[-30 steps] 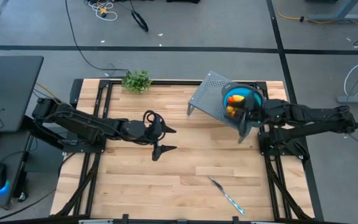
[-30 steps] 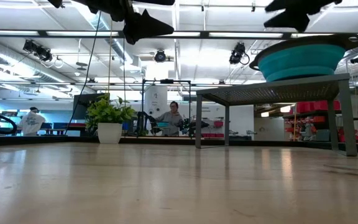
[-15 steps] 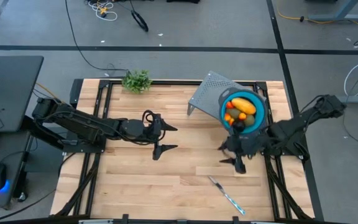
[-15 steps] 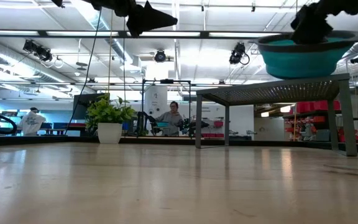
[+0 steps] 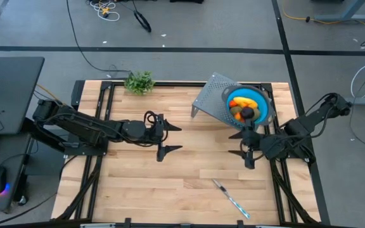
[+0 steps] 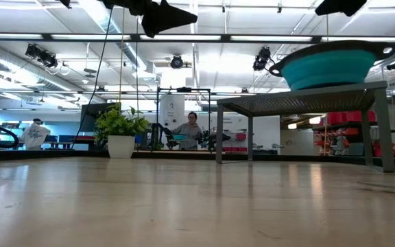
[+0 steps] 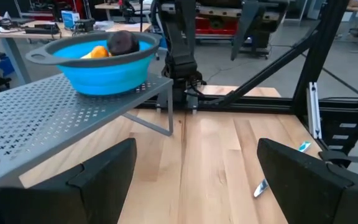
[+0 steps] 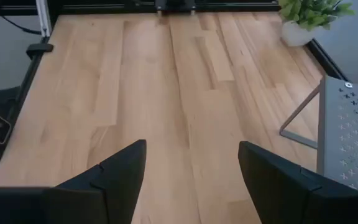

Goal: Pick & Place Fruit
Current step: Put the knife on the shelf

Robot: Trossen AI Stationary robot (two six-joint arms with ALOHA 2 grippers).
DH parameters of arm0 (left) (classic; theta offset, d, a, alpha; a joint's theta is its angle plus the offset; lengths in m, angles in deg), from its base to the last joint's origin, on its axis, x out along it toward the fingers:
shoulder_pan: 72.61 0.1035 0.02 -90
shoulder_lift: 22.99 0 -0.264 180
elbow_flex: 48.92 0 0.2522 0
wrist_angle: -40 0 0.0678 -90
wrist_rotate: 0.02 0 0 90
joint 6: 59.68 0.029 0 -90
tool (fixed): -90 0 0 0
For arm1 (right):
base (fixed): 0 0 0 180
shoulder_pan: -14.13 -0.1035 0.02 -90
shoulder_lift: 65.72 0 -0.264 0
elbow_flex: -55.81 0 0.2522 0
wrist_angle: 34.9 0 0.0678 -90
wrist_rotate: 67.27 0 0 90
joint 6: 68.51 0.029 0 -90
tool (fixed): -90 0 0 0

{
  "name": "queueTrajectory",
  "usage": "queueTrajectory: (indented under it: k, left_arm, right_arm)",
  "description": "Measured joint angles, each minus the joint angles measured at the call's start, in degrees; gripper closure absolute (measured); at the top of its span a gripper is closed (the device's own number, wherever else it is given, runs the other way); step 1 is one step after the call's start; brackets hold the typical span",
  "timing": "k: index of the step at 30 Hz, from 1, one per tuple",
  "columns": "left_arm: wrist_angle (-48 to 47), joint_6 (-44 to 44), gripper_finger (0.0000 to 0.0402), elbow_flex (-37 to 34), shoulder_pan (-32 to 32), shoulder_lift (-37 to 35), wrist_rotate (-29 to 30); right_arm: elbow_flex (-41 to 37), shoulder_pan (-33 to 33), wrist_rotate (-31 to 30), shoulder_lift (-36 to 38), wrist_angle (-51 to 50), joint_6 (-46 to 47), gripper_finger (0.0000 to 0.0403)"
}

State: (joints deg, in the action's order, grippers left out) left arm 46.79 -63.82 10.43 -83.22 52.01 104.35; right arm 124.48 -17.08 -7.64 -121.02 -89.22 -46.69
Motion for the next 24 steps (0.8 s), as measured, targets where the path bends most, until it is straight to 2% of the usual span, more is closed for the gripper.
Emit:
queueTrajectory:
  k: [5,11,18,24]
  left_arm:
    - [-0.32,-0.04,0.0056,0.0,0.0,0.0,0.0]
    - [-0.37,-1.06,0.0056,0.0,0.0,0.0,-0.04]
    - [-0.58,-1.85,0.0056,-0.01,-0.02,0.0,-0.53]
    - [-0.59,-3.13,0.0056,0.0,-0.02,0.0,-1.34]
  right_arm:
    - [0.0,-1.12,3.15,-1.43,-0.92,3.75,0.0138]
    - [0.0,-6.85,5.25,-7.48,1.38,7.81,0.0138]
    - [0.0,-13.12,7.09,-15.44,1.83,18.99,0.0138]
    - [0.0,-16.52,15.19,-20.04,2.36,29.79,0.0138]
